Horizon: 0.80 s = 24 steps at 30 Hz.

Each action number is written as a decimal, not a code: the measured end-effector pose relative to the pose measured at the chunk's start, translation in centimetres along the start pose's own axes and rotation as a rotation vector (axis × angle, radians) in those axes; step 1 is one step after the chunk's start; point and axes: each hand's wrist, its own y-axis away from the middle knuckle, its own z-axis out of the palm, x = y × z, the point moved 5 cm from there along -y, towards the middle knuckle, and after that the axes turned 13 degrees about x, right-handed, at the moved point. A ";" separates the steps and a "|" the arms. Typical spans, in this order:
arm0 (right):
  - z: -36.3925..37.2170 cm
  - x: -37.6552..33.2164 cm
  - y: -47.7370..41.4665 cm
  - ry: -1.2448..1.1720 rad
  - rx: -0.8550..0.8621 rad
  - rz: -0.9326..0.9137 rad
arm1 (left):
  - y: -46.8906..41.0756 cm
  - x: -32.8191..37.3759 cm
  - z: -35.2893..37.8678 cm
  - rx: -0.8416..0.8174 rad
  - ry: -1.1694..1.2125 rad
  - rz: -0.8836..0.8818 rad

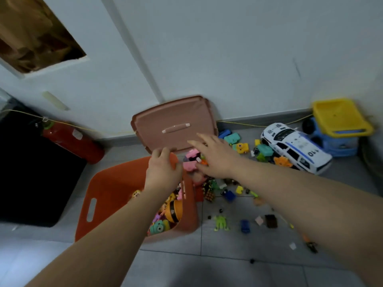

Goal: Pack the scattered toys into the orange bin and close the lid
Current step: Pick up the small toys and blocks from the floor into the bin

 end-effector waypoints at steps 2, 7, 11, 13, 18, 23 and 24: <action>0.4 2.5 2.2 0.054 -0.072 0.069 | 0.2 2.2 1.2 -0.021 0.025 0.066; 1.2 8.0 8.9 0.167 -0.221 0.142 | 1.9 6.7 4.8 -0.084 0.081 0.251; 0.9 11.1 14.6 0.250 -0.307 0.186 | 4.0 8.5 8.1 -0.181 0.084 0.306; 0.7 12.9 17.2 0.294 -0.315 0.248 | 5.4 8.9 10.1 -0.241 0.050 0.350; 0.5 16.4 22.4 0.263 -0.270 0.378 | 8.9 9.0 13.9 -0.404 -0.045 0.412; 0.6 18.0 25.8 0.311 -0.233 0.517 | 12.3 8.2 17.0 -0.564 -0.129 0.413; 0.7 18.3 26.3 0.296 -0.227 0.554 | 12.8 7.9 17.6 -0.603 -0.144 0.411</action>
